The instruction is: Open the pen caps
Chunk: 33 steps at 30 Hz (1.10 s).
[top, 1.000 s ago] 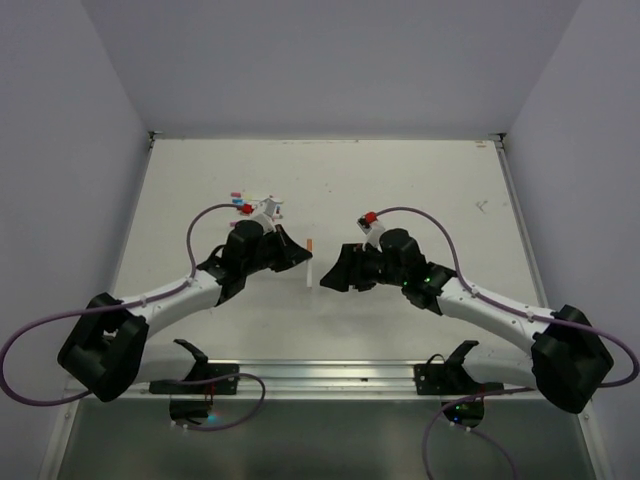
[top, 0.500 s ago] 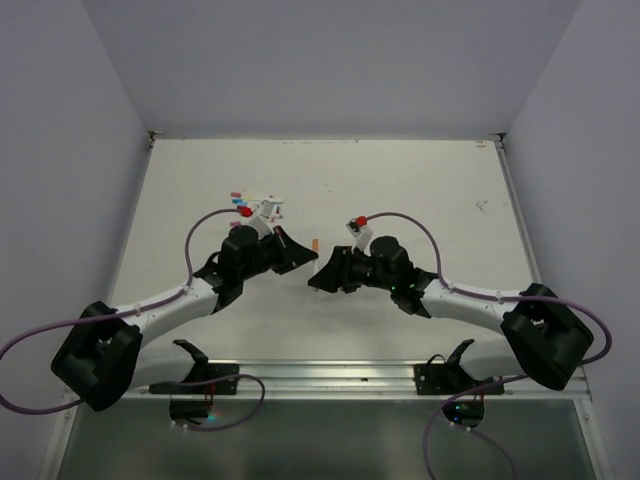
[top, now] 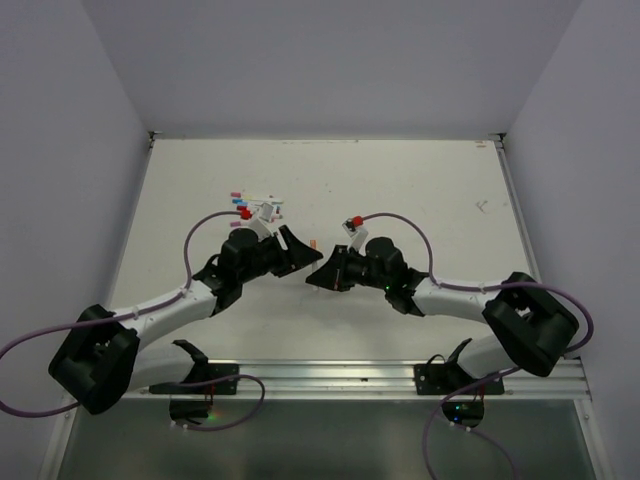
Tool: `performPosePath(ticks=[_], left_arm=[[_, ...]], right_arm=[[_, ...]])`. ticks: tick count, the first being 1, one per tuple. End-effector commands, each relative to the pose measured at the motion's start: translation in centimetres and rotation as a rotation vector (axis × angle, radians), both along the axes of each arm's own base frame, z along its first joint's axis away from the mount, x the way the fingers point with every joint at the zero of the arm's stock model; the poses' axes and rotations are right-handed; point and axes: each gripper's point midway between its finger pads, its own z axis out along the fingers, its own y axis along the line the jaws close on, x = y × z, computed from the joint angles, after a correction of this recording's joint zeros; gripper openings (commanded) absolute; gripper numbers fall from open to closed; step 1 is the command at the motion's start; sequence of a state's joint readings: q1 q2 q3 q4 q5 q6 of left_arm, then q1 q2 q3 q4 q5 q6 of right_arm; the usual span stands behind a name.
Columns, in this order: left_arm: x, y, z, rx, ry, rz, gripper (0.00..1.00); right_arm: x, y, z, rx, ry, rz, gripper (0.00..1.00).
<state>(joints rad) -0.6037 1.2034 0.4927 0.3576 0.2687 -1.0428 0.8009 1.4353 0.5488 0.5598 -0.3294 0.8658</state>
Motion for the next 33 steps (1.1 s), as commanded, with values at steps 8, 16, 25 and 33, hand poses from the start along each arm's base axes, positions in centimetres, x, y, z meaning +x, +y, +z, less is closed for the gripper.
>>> performPosePath(ticks=[8, 16, 25, 33], left_arm=[[1.4, 0.0, 2.4, 0.040, -0.090, 0.023, 0.65], [1.9, -0.5, 2.8, 0.025, -0.099, 0.019, 0.48], [1.8, -0.5, 2.9, 0.023, -0.107, 0.013, 0.25], [1.8, -0.5, 2.8, 0.046, -0.123, -0.003, 0.00]], right_arm=[[-1.7, -0.2, 2.0, 0.088, -0.048, 0.051, 0.00], [-2.6, 0.1, 2.8, 0.125, -0.041, 0.076, 0.00], [-2.8, 0.5, 2.7, 0.152, -0.017, 0.088, 0.00], [-2.7, 0.6, 2.1, 0.146, 0.024, 0.079, 0.00]])
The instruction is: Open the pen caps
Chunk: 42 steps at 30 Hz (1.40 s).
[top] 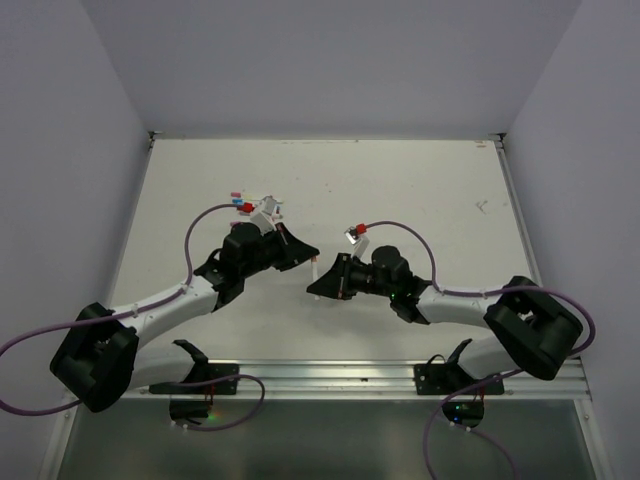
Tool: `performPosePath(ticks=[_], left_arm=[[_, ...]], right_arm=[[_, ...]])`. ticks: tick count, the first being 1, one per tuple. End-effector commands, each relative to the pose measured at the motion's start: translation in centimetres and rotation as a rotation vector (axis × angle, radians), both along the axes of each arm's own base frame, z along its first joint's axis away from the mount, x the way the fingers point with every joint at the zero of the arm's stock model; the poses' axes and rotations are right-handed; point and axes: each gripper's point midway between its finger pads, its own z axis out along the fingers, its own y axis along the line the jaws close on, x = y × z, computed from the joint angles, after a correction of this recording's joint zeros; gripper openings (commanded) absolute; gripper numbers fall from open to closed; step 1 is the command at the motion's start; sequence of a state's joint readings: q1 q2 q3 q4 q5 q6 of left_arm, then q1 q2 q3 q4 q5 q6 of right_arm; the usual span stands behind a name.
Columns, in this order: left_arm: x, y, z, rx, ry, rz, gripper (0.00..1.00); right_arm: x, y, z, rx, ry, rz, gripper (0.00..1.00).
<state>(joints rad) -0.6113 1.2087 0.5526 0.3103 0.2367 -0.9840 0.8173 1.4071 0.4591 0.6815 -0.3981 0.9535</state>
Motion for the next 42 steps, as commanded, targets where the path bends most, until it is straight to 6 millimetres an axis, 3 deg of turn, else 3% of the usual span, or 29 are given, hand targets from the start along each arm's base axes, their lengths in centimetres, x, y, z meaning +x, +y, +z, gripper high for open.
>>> performPosePath(ticks=[1, 6, 8, 9, 10, 11, 14, 16, 22, 27, 33, 37, 42], left_arm=[[0.7, -0.2, 1.5, 0.009, -0.068, -0.009, 0.00], [0.8, 0.3, 1.0, 0.050, -0.065, 0.008, 0.00], [1.2, 0.9, 0.3, 0.089, -0.034, 0.043, 0.00], [1.9, 1.2, 0.6, 0.103, -0.034, 0.081, 0.00], [2.2, 1.5, 0.6, 0.120, -0.024, 0.102, 0.00], [2.3, 2.0, 0.0, 0.151, 0.004, 0.127, 0.00], [4.5, 2.6, 1.4, 0.199, -0.014, 0.215, 0.00], [5.2, 3.3, 1.0, 0.260, 0.000, 0.242, 0.00], [7.4, 3.3, 0.7, 0.299, 0.004, 0.255, 0.00], [8.9, 4.9, -0.2, 0.330, 0.020, 0.289, 0.00], [9.5, 6.1, 0.2, 0.305, 0.005, 0.338, 0.00], [9.7, 6.6, 1.2, 0.256, -0.031, 0.362, 0.00], [9.8, 7.5, 2.0, 0.229, -0.049, 0.363, 0.00]], right_arm=[[0.0, 0.8, 1.8, 0.057, -0.028, 0.020, 0.00], [1.3, 0.2, 1.3, -0.037, -0.054, -0.042, 0.00], [1.4, -0.7, -0.2, -0.175, -0.041, -0.073, 0.00], [3.0, -1.3, 0.5, -0.238, -0.121, -0.146, 0.00], [2.0, -2.3, -1.4, -0.361, -0.099, -0.141, 0.00], [2.1, -2.8, -1.7, -0.416, -0.118, -0.160, 0.00], [2.1, -4.2, -3.2, -0.583, -0.170, -0.193, 0.00], [1.6, -4.8, -4.3, -0.687, -0.202, -0.200, 0.00], [0.1, -5.5, -5.5, -0.836, -0.271, -0.204, 0.00], [-1.0, -6.8, -6.6, -0.874, -0.272, -0.193, 0.00], [-4.5, -4.6, -6.4, -0.694, -0.213, -0.056, 0.00], [-6.3, -2.4, -5.1, -0.518, -0.174, 0.018, 0.00], [-7.4, -2.1, -5.3, -0.447, -0.117, 0.030, 0.00]])
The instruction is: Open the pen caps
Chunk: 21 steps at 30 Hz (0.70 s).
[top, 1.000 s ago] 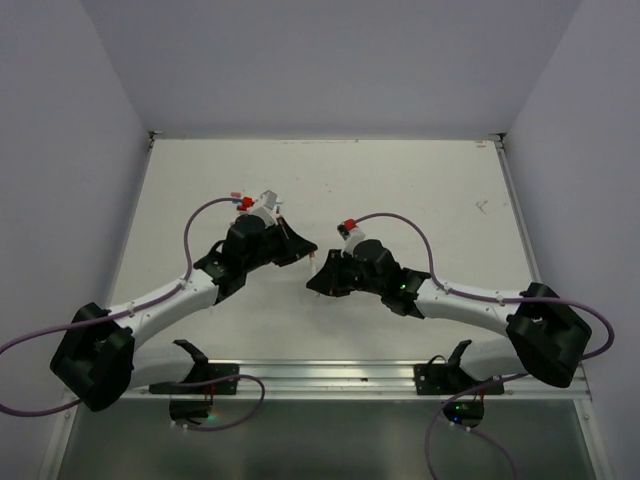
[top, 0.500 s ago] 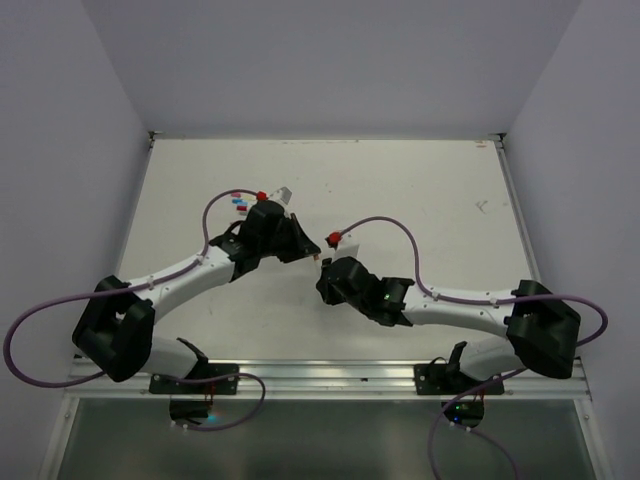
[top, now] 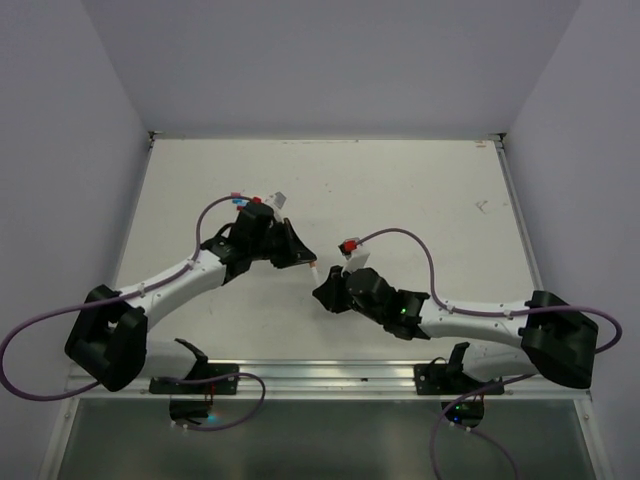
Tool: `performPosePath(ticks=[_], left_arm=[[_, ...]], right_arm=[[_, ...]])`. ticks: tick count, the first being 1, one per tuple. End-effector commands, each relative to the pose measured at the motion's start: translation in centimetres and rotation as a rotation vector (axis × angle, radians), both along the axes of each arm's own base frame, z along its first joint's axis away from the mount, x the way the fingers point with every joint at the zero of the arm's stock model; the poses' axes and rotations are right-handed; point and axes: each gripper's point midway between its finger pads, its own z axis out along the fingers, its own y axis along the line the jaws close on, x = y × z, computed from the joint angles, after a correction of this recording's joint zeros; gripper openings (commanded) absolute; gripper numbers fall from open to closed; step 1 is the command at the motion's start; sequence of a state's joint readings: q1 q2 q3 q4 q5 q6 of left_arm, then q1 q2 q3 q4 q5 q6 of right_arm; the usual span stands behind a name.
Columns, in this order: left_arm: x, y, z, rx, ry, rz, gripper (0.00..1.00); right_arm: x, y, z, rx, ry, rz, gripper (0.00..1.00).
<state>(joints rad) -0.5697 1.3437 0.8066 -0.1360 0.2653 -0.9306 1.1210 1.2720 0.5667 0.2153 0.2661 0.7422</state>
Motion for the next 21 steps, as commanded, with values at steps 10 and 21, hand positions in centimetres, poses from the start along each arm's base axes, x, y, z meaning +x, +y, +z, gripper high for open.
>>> performPosePath(ticks=[10, 21], left_arm=[[4.9, 4.5, 3.0, -0.039, -0.313, 0.160, 0.39], [3.0, 4.5, 3.4, -0.036, -0.310, 0.143, 0.59]], right_arm=[[-5.1, 1.8, 1.3, 0.006, 0.118, 0.223, 0.00], [-4.1, 2.6, 2.3, 0.018, 0.104, 0.201, 0.00]])
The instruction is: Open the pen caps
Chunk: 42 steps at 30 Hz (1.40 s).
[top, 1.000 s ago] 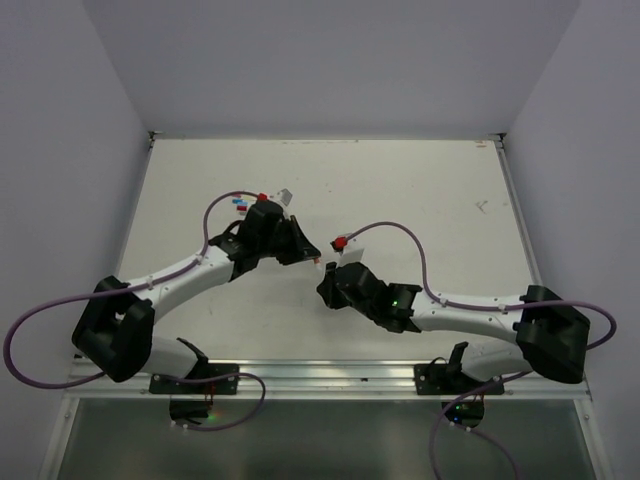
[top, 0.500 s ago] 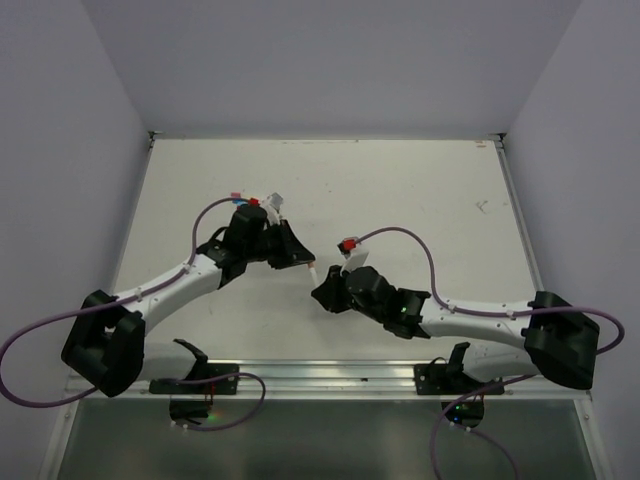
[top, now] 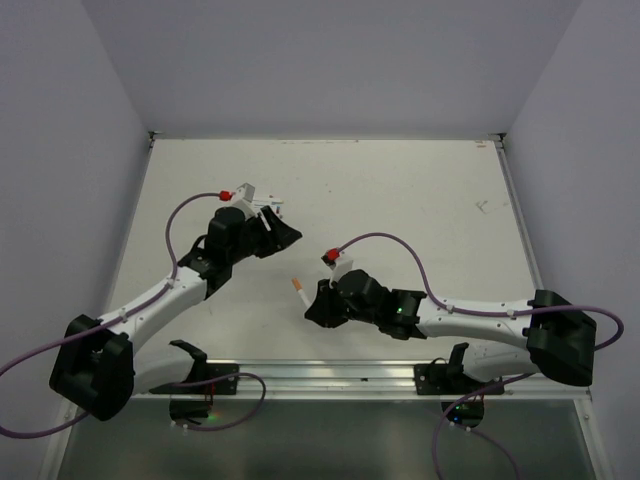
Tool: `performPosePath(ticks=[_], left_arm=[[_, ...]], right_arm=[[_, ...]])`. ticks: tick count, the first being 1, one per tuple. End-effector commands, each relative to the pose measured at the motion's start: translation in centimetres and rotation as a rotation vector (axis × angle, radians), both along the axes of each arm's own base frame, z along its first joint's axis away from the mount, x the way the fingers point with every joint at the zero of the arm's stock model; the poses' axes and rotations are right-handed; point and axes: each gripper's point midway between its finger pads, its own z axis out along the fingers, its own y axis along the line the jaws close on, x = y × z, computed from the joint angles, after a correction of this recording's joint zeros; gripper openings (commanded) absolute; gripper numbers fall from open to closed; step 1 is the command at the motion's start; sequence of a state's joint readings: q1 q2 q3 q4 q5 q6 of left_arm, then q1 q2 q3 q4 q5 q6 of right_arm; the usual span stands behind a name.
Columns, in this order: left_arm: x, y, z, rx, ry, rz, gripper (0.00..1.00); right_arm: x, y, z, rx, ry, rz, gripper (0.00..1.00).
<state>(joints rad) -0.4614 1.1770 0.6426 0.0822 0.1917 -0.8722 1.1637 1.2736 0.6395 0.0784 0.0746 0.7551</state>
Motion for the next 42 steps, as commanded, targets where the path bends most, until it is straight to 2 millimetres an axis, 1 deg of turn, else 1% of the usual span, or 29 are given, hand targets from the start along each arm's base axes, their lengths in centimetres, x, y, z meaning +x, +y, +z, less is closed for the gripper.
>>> performPosePath(ticks=[1, 3, 4, 5, 7, 8, 9, 12, 13, 16, 19, 23, 26, 27, 32, 35, 39, 42], left_arm=[[-0.1, 0.0, 1.0, 0.012, -0.063, 0.005, 0.61], [-0.6, -0.1, 0.8, 0.023, -0.058, 0.002, 0.63], [-1.0, -0.1, 0.5, 0.022, -0.052, -0.001, 0.63], [-1.4, -0.3, 0.2, 0.022, -0.044, -0.009, 0.64], [-1.9, -0.3, -0.3, 0.023, -0.030, -0.012, 0.64], [-2.2, -0.6, -0.4, 0.023, -0.027, -0.020, 0.64], [-2.4, -0.6, -0.8, 0.022, -0.020, -0.025, 0.64], [-3.0, -1.2, -1.1, -0.016, -0.003, -0.047, 0.64], [-3.2, -1.4, -1.0, -0.040, 0.005, -0.047, 0.64], [-3.5, -2.1, -0.4, -0.095, 0.004, -0.063, 0.60], [-3.5, -2.5, 0.0, -0.124, 0.005, -0.066, 0.59], [-3.8, -3.0, 0.3, -0.163, 0.011, -0.083, 0.59], [-4.0, -3.3, 0.4, -0.178, 0.020, -0.095, 0.59], [-4.2, -3.4, 0.1, -0.180, 0.024, -0.100, 0.59], [-4.6, -3.8, -0.2, -0.199, 0.038, -0.118, 0.57], [-4.7, -3.9, -0.1, -0.207, 0.036, -0.124, 0.52], [-4.7, -4.1, 0.1, -0.216, 0.032, -0.133, 0.43], [-4.8, -4.2, 0.0, -0.221, 0.035, -0.135, 0.39]], right_arm=[[0.7, 0.5, 2.1, 0.031, -0.027, -0.011, 0.00], [1.4, -0.1, 2.1, 0.034, -0.029, -0.040, 0.00], [1.7, -0.3, 2.7, 0.050, -0.034, -0.050, 0.00], [2.1, -0.6, 2.8, 0.056, -0.037, -0.064, 0.00], [2.5, -0.8, 3.4, 0.070, -0.041, -0.067, 0.00], [3.1, -0.9, 3.9, 0.076, -0.051, -0.076, 0.00], [3.2, -0.9, 4.1, 0.075, -0.054, -0.076, 0.00], [4.3, -0.8, 4.8, 0.086, -0.061, -0.082, 0.00], [4.5, -0.7, 4.5, 0.082, -0.056, -0.079, 0.00], [5.1, -0.4, 4.8, 0.091, -0.054, -0.073, 0.00], [5.3, 0.2, 4.8, 0.102, -0.051, -0.070, 0.00], [5.6, 0.6, 4.6, 0.105, -0.052, -0.072, 0.00], [5.7, 0.7, 4.5, 0.109, -0.052, -0.075, 0.00], [5.4, 1.0, 4.5, 0.114, -0.042, -0.053, 0.00], [5.6, 1.2, 4.2, 0.113, -0.038, -0.056, 0.00], [5.7, 1.4, 4.0, 0.109, -0.034, -0.055, 0.00], [5.7, 1.4, 3.8, 0.112, -0.031, -0.054, 0.00], [5.8, 1.3, 3.6, 0.112, -0.026, -0.057, 0.00]])
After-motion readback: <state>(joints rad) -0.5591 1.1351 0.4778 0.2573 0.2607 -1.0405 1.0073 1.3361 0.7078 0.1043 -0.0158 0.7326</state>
